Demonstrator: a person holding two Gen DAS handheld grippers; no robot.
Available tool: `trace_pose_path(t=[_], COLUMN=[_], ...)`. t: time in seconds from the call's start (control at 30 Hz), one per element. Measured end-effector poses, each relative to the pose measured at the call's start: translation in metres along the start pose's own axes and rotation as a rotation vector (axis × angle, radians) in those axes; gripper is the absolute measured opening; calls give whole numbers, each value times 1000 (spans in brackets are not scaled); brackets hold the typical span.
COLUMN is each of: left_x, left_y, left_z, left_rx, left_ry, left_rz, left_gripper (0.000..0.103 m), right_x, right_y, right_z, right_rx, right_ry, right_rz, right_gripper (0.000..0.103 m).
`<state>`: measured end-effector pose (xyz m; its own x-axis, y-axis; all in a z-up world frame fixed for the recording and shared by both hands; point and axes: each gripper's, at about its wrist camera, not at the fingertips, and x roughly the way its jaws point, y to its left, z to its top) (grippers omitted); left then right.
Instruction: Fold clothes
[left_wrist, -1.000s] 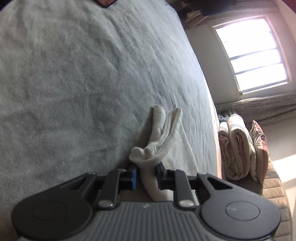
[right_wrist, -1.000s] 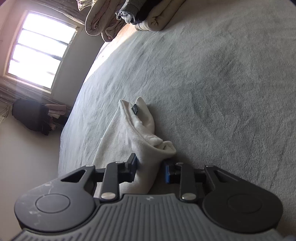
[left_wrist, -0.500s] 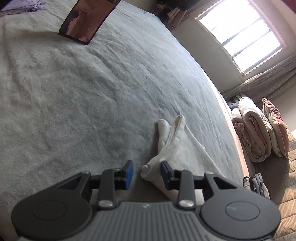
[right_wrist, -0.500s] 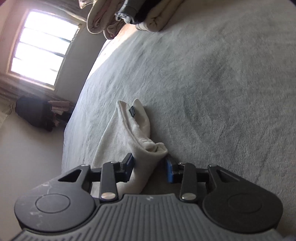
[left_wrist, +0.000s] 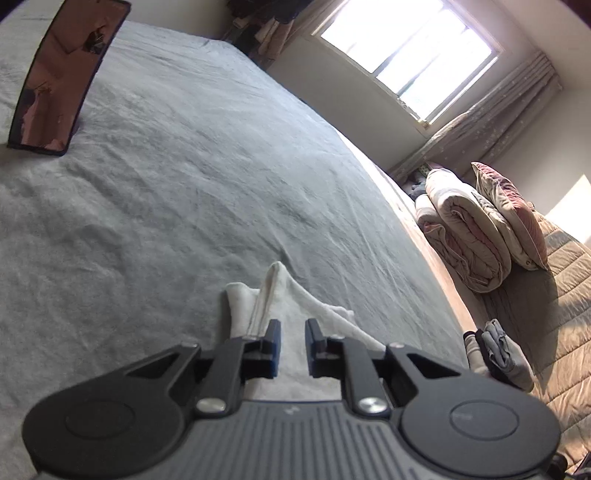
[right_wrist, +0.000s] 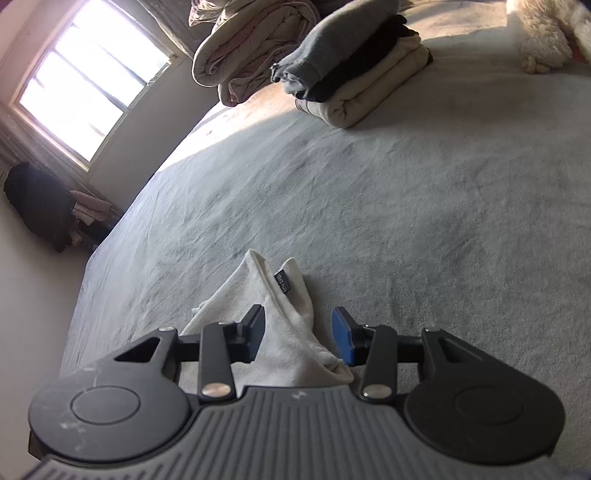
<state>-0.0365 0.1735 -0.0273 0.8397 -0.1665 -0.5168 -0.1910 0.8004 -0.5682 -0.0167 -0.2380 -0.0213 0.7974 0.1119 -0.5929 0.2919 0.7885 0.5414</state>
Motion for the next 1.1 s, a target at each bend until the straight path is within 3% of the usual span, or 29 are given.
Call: trace_pose_path(t=[0.07,0.13,0.2,0.3,0.43,0.53,0.63,0.73,0.87,0.93,1.0,1.03,1.1], left_x=[11,23,32,31,28,28,36,46,41,37,29,25,17], left_y=[-4,2,14,20,19,13,6,11,6,3,2,1,1], left_z=[-3,-9,-14,-14,-14,-12,-12,-13,-13,-12,-10,-10,-8], left_rx=[76,130,120,95,117,147,213,206,225,222,204,199,199], left_ry=[-27,-31,-19,-41,-76,-95,-113,-87,-100,-104,-106,-111,-121], left_rz=[-15,26,42,35,9,-35,6,65,80,75,70,74,82], left_gripper=[14,14,2,2,3,11,11,6,5,11,39,45,48], right_x=[11,21,31,49,53,51,52,58,67,68,66,64,58], right_y=[16,27,32,25,15,17,26,27,27,28,30,32,37], right_z=[-5,-13,-23,-34,-30,-28,-29,-28,-27,-27,-28,-29,-33], right_rx=[-142,-269,-392,-512,-470,-465,-507,-515,-520,-525,-530,-532,-536], right_ry=[-71,-124,-160,-152,-131,-147,-176,-163,-138,-136,-148,-153,-166], right_rz=[-9,-1,19,39,48,55,87,85,78,77,85,93,109], right_gripper=[45,45,45,45,46,46,46,49,51,51,51,51,51])
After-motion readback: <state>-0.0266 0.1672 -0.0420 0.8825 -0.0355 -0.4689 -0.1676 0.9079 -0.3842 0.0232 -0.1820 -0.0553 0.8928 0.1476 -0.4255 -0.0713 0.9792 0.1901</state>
